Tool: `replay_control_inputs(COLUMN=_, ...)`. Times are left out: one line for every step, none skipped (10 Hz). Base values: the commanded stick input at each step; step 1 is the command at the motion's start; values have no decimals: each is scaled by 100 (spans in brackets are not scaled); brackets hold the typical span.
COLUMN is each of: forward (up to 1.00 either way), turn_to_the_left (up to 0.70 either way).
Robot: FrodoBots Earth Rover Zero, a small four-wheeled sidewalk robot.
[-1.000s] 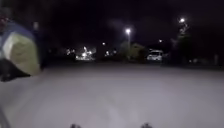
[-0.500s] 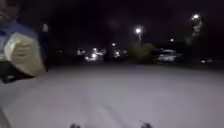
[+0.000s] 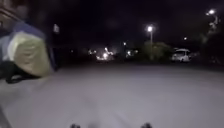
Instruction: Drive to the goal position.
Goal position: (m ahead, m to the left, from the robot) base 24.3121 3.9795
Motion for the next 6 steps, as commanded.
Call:
replay_control_inputs(forward=70, turn_to_the_left=0)
replay_control_inputs(forward=70, turn_to_the_left=0)
replay_control_inputs(forward=70, turn_to_the_left=0)
replay_control_inputs(forward=70, turn_to_the_left=0)
replay_control_inputs(forward=70, turn_to_the_left=32)
replay_control_inputs(forward=70, turn_to_the_left=35)
